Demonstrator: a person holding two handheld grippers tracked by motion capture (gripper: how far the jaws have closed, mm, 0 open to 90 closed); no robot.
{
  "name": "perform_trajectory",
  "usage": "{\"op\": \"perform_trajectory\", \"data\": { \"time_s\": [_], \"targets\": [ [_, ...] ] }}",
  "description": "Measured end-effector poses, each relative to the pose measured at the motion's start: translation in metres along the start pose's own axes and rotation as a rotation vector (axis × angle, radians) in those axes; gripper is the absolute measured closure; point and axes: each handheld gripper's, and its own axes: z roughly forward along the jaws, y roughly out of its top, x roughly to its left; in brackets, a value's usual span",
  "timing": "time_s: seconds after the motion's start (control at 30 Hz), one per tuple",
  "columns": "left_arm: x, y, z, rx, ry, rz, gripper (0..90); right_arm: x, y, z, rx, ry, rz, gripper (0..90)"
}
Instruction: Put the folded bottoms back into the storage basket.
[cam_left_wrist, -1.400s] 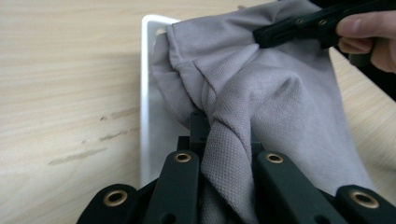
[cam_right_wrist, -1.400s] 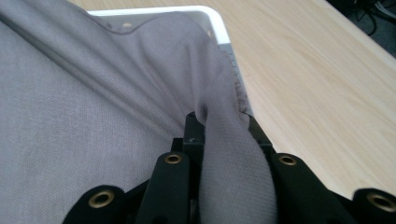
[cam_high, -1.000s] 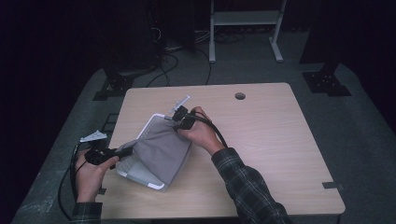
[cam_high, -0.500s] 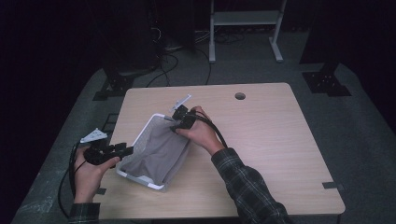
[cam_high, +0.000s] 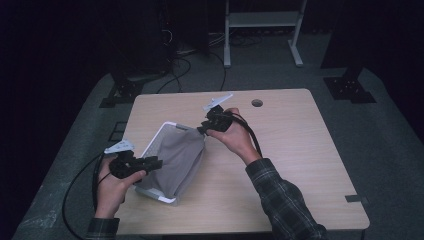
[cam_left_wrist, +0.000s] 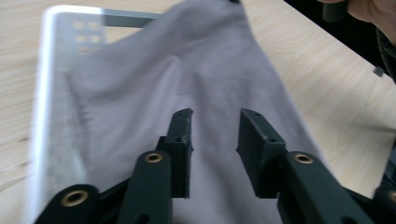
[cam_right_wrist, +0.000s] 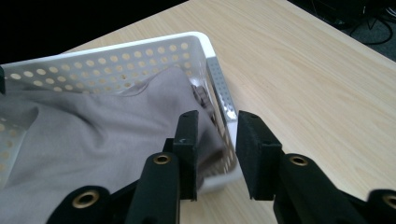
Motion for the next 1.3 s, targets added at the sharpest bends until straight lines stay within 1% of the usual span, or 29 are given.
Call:
{"op": "perform_trajectory", "data": {
  "time_s": [0.03, 0.07, 0.1, 0.13, 0.17, 0.3, 0.37, 0.43, 0.47, 0.5, 0.53, 0.57, 0.63, 0.67, 0.7, 0.73, 0.8, 0.83, 0.87, 0.9, 0.93, 0.97, 1.0, 1.07, 1.13, 1.17, 1.23, 1.27, 1.3],
  "targets": [
    [-0.005, 0.0, 0.004, 0.004, -0.007, 0.003, 59.2, -0.002, -0.005, -0.002, 0.0, 0.003, 0.004, 65.7],
    [-0.008, 0.0, 0.006, 0.01, -0.013, 0.003, 59.2, -0.002, -0.005, -0.002, 0.0, 0.003, 0.004, 65.7],
    [-0.013, -0.001, 0.011, 0.021, -0.02, 0.003, 57.3, -0.002, -0.007, -0.002, 0.003, 0.008, 0.008, 64.8],
    [-0.016, -0.001, 0.013, 0.024, -0.021, -0.001, 53.0, -0.003, -0.01, -0.001, 0.007, 0.026, 0.016, 63.4],
    [-0.019, -0.003, 0.016, 0.029, -0.025, 0.0, 51.0, -0.002, -0.011, 0.0, 0.009, 0.035, 0.018, 62.1],
    [-0.03, -0.008, 0.027, 0.057, -0.054, 0.01, 44.6, 0.002, -0.016, 0.007, 0.019, 0.074, 0.023, 58.2],
    [-0.034, -0.011, 0.031, 0.072, -0.056, 0.015, 41.0, 0.006, -0.017, 0.013, 0.032, 0.09, 0.024, 57.7],
    [-0.038, -0.014, 0.035, 0.099, -0.053, 0.024, 37.0, 0.009, -0.017, 0.02, 0.058, 0.092, 0.018, 58.7],
    [-0.039, -0.016, 0.037, 0.108, -0.049, 0.029, 37.0, 0.009, -0.017, 0.02, 0.058, 0.092, 0.018, 58.7],
    [-0.04, -0.018, 0.04, 0.128, -0.042, 0.042, 36.6, 0.011, -0.017, 0.022, 0.066, 0.088, 0.017, 59.6],
    [-0.04, -0.02, 0.041, 0.139, -0.041, 0.044, 36.4, 0.012, -0.017, 0.025, 0.073, 0.083, 0.013, 60.3],
    [-0.041, -0.021, 0.042, 0.146, -0.046, 0.038, 36.1, 0.013, -0.017, 0.027, 0.082, 0.082, 0.007, 61.7],
    [-0.042, -0.022, 0.044, 0.166, -0.057, 0.044, 34.9, 0.014, -0.017, 0.03, 0.088, 0.08, 0.003, 62.5],
    [-0.042, -0.022, 0.044, 0.166, -0.057, 0.044, 34.4, 0.014, -0.017, 0.031, 0.092, 0.081, 0.002, 62.8],
    [-0.044, -0.022, 0.045, 0.168, -0.065, 0.042, 34.4, 0.014, -0.017, 0.031, 0.092, 0.081, 0.002, 62.8],
    [-0.045, -0.022, 0.045, 0.172, -0.075, 0.045, 32.5, 0.014, -0.018, 0.033, 0.097, 0.077, 0.005, 63.3],
    [-0.046, -0.021, 0.047, 0.181, -0.064, 0.05, 32.4, 0.015, -0.018, 0.034, 0.099, 0.077, 0.008, 63.7],
    [-0.046, -0.022, 0.048, 0.188, -0.056, 0.055, 33.3, 0.015, -0.018, 0.035, 0.103, 0.077, 0.006, 64.3],
    [-0.046, -0.023, 0.048, 0.189, -0.053, 0.061, 36.9, 0.015, -0.018, 0.036, 0.102, 0.076, 0.006, 64.7],
    [-0.045, -0.023, 0.047, 0.191, -0.052, 0.06, 43.5, 0.015, -0.018, 0.036, 0.103, 0.076, 0.005, 65.3],
    [-0.044, -0.023, 0.046, 0.192, -0.058, 0.059, 49.5, 0.015, -0.018, 0.036, 0.104, 0.074, 0.006, 66.1],
    [-0.044, -0.023, 0.045, 0.182, -0.079, 0.047, 54.1, 0.015, -0.018, 0.036, 0.106, 0.074, 0.006, 66.6],
    [-0.043, -0.023, 0.043, 0.178, -0.092, 0.041, 60.9, 0.014, -0.018, 0.037, 0.107, 0.072, 0.003, 67.1],
    [-0.042, -0.022, 0.041, 0.173, -0.107, 0.032, 69.9, 0.014, -0.018, 0.037, 0.11, 0.069, 0.003, 68.1],
    [-0.041, -0.021, 0.039, 0.17, -0.118, 0.016, 74.8, 0.015, -0.017, 0.037, 0.109, 0.069, 0.005, 68.7],
    [-0.04, -0.021, 0.038, 0.169, -0.12, 0.009, 75.7, 0.015, -0.017, 0.037, 0.109, 0.067, 0.006, 69.1],
    [-0.036, -0.021, 0.034, 0.15, -0.148, -0.02, 78.5, 0.015, -0.017, 0.038, 0.108, 0.067, 0.006, 69.9],
    [-0.034, -0.021, 0.032, 0.142, -0.141, -0.02, 83.6, 0.015, -0.017, 0.038, 0.111, 0.068, 0.007, 70.7],
    [-0.032, -0.02, 0.029, 0.135, -0.133, -0.033, 85.2, 0.015, -0.016, 0.039, 0.112, 0.066, 0.009, 71.2]
  ]
}}
